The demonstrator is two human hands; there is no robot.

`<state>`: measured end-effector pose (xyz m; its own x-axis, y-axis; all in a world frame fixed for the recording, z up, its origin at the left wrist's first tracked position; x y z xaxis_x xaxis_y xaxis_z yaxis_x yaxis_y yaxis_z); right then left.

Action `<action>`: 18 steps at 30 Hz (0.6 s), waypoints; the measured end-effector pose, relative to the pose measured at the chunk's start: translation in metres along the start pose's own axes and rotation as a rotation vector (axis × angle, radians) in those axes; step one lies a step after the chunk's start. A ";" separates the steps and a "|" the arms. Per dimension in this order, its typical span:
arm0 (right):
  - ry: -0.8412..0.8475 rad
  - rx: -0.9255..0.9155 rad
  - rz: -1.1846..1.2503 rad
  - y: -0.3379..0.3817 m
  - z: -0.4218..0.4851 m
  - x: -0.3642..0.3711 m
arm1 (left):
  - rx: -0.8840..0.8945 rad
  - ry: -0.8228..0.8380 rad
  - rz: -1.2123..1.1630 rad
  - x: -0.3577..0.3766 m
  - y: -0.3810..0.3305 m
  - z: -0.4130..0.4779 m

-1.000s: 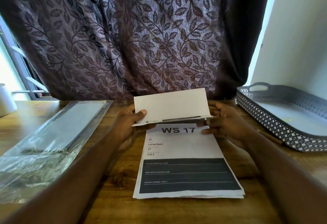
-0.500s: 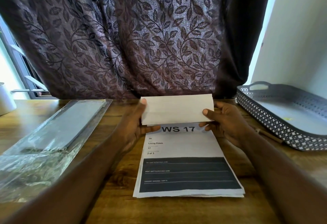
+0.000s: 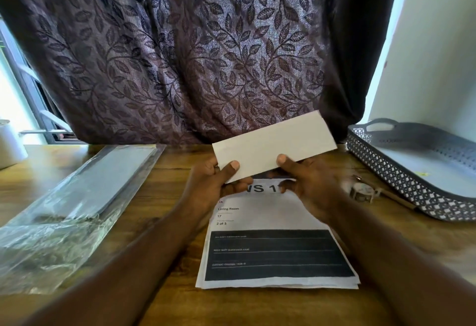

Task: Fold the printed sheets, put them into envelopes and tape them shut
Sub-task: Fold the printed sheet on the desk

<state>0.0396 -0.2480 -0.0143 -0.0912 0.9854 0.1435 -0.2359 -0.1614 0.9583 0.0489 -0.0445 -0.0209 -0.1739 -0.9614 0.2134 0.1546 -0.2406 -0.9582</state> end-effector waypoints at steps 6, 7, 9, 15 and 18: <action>0.089 0.054 -0.057 -0.016 -0.005 0.038 | 0.097 0.094 0.040 0.028 -0.003 -0.016; 0.068 0.056 -0.042 -0.016 -0.005 0.038 | 0.098 0.089 0.036 0.028 -0.003 -0.016; 0.011 0.049 -0.008 -0.014 -0.004 0.034 | 0.094 0.074 0.023 0.026 -0.003 -0.016; -0.069 0.001 0.047 -0.002 0.001 0.011 | 0.064 0.059 0.010 0.020 -0.002 -0.009; -0.081 -0.029 0.065 0.003 0.002 0.001 | 0.056 0.060 0.003 0.016 -0.004 -0.006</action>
<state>0.0408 -0.2468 -0.0109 -0.0293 0.9739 0.2253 -0.2602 -0.2250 0.9390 0.0401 -0.0579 -0.0149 -0.2309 -0.9529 0.1968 0.2095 -0.2462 -0.9463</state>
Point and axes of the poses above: each hand's wrist, its own z-axis towards the middle knuckle, its own x-axis out of the palm, y = z × x, the point moved 3 cm from there along z, towards the middle knuckle
